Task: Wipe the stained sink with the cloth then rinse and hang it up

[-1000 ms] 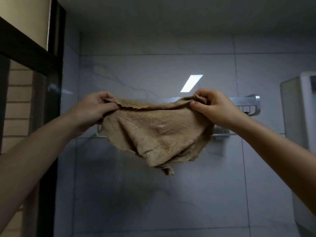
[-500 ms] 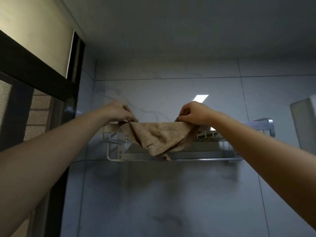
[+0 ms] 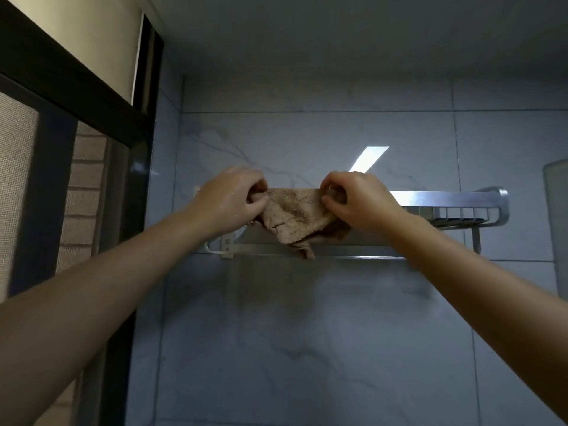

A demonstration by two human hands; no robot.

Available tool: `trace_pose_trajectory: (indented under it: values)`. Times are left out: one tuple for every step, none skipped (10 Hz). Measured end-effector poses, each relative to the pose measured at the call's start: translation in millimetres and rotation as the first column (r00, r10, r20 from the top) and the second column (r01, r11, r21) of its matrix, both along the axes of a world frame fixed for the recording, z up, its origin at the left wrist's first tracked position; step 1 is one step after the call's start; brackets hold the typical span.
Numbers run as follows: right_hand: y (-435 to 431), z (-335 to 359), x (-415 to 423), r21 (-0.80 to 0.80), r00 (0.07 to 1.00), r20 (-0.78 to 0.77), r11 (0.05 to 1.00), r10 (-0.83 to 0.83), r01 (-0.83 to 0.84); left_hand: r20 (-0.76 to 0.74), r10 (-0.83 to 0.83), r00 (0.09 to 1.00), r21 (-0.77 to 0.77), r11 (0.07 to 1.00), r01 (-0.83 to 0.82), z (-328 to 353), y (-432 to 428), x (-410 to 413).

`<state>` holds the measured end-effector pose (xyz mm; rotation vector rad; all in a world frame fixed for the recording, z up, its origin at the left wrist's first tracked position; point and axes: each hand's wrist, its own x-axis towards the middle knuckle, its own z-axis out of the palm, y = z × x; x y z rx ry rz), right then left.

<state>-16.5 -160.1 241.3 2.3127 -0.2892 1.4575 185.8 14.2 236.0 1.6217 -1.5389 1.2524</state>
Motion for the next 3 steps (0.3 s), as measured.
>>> trace_pose_trajectory:
  values:
    - [0.4,-4.3,-2.3,-0.042,0.999,0.005,0.998,-0.045,0.046,-0.016,0.009,1.0,-0.051,0.999,-0.01,-10.0,0.6,0.1]
    - [9.3,-16.8,-9.1,-0.028,0.996,0.076,0.999,-0.038,0.04,-0.047,0.006,0.999,-0.101,0.995,-0.011,-23.2,5.2,-9.1]
    - [18.0,-36.9,-19.0,-0.019,0.976,0.208,0.998,0.063,-0.06,-0.128,-0.076,0.989,-0.209,0.977,0.048,-42.4,14.8,-11.0]
